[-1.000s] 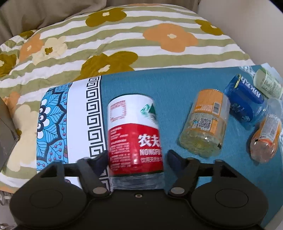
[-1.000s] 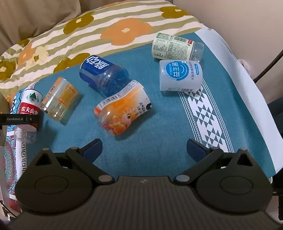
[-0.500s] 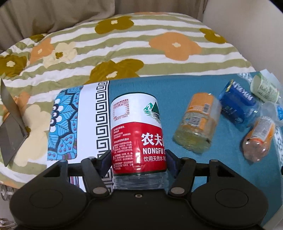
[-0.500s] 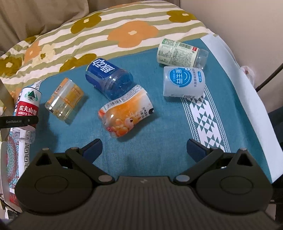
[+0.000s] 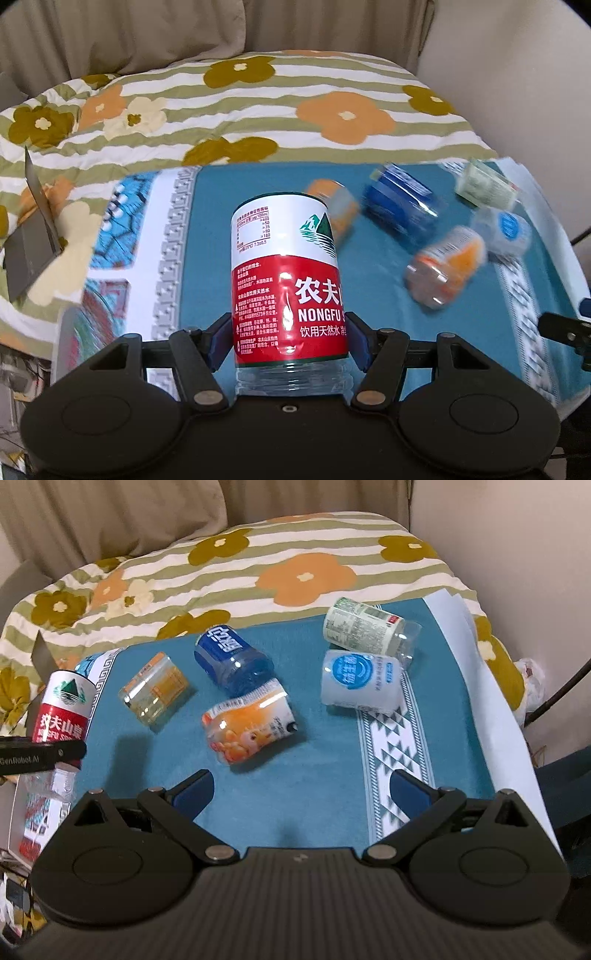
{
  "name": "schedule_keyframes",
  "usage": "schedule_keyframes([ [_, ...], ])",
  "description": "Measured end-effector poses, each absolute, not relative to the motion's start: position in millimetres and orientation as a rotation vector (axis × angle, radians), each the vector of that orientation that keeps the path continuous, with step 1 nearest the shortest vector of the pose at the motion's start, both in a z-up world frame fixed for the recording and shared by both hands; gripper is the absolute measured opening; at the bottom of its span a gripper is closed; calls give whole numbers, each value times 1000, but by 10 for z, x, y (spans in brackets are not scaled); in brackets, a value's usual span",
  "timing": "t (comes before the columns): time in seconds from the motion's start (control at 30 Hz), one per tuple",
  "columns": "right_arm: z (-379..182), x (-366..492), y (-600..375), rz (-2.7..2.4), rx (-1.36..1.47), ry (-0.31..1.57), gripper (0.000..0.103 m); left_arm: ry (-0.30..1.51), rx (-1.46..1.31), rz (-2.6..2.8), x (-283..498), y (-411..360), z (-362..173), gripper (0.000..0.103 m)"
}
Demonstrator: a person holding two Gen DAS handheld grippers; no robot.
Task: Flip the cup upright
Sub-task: 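Lift the red-labeled cup with the left tool and turn it, then grasp the red-labeled cup with the right tool while the left tool releases it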
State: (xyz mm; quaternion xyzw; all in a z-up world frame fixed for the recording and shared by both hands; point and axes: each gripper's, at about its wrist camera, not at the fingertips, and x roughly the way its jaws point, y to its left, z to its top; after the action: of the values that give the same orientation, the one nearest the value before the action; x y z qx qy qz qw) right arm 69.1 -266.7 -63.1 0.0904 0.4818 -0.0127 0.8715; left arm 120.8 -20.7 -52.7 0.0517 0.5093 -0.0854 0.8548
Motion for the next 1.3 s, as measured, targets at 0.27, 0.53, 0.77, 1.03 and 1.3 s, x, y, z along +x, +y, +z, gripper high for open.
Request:
schedule_keyframes([
  [0.27, -754, 353, -2973, 10, 170, 1015, 103, 1107, 102, -218, 803, -724, -771, 67],
  [0.53, -906, 179, -3102, 31, 177, 1022, 103, 1148, 127, -238, 644, -1022, -1076, 67],
  [0.77, -1025, 96, -3144, 47, 173, 1045, 103, 1160, 146, -226, 666, -1087, -1244, 67],
  [1.03, -1042, 64, -3213, 44, 179, 1041, 103, 1130, 191, -216, 642, -1179, -1258, 95],
  [1.3, -881, 24, -3245, 69, 168, 1011, 103, 1109, 151, -187, 536, -1180, -1090, 95],
])
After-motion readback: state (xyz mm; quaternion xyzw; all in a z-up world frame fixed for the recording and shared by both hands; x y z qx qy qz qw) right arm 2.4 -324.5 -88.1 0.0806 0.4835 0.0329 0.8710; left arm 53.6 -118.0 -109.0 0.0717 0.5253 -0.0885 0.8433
